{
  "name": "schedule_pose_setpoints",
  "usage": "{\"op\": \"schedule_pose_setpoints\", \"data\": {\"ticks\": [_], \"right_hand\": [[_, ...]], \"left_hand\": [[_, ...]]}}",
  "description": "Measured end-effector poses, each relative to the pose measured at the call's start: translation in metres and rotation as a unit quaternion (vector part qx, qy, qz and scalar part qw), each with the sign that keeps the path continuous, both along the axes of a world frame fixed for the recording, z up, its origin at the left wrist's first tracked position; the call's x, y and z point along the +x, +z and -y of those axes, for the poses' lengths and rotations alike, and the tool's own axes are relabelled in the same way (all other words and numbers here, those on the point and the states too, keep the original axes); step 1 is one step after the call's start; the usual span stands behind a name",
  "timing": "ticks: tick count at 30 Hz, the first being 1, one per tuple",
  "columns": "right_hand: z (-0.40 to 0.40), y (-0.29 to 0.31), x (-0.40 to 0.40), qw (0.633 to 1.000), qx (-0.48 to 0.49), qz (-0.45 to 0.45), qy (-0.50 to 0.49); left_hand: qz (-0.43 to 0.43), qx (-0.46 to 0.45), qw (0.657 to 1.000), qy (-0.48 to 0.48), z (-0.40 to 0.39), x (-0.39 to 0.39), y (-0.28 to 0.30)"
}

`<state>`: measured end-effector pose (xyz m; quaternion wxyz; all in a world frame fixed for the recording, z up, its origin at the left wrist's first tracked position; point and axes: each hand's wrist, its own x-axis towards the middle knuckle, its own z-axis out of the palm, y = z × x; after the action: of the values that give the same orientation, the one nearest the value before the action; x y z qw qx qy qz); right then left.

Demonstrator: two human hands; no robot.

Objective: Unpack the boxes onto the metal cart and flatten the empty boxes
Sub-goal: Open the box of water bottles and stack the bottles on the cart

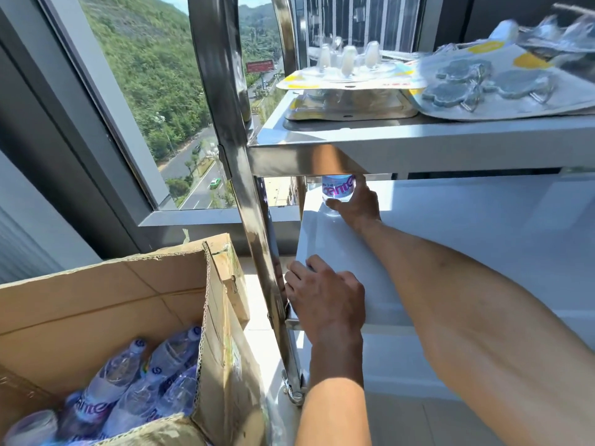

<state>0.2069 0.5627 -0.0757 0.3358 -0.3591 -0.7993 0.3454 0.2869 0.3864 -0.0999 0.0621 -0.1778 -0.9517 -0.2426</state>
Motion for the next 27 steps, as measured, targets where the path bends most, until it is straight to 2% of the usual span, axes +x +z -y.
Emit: {"op": "schedule_pose_setpoints", "data": {"ticks": [7,10,14,16,18,20,23,25,27], "right_hand": [[0.011,0.002,0.048,0.987,0.06,0.147,-0.035],[0.017,0.013,0.073,0.978,0.108,0.178,-0.031],[0.032,0.029,0.104,0.98,0.094,0.176,-0.023],[0.045,0.035,0.115,0.979,0.098,0.179,-0.004],[0.06,0.043,0.125,0.975,0.115,0.19,0.018],[0.078,0.05,0.129,0.968,0.131,0.21,0.044],[0.104,0.061,0.127,0.953,0.165,0.235,0.101],[0.119,0.071,0.121,0.942,0.194,0.239,0.132],[0.127,0.082,0.115,0.938,0.204,0.242,0.142]], "left_hand": [[0.012,-0.023,0.999,-0.047,0.003,-0.004,0.005],[-0.016,-0.028,0.992,-0.119,0.016,0.005,0.011],[-0.064,0.007,0.967,-0.247,0.039,0.021,0.026],[-0.059,-0.017,0.954,-0.293,0.05,0.022,0.04],[0.001,-0.057,0.955,-0.29,0.058,0.02,0.06],[0.13,-0.116,0.945,-0.278,0.065,0.014,0.084],[0.329,-0.221,0.876,-0.276,0.084,0.0,0.124],[0.391,-0.267,0.843,-0.255,0.107,-0.018,0.15],[0.43,-0.258,0.836,-0.223,0.134,-0.038,0.168]]}}
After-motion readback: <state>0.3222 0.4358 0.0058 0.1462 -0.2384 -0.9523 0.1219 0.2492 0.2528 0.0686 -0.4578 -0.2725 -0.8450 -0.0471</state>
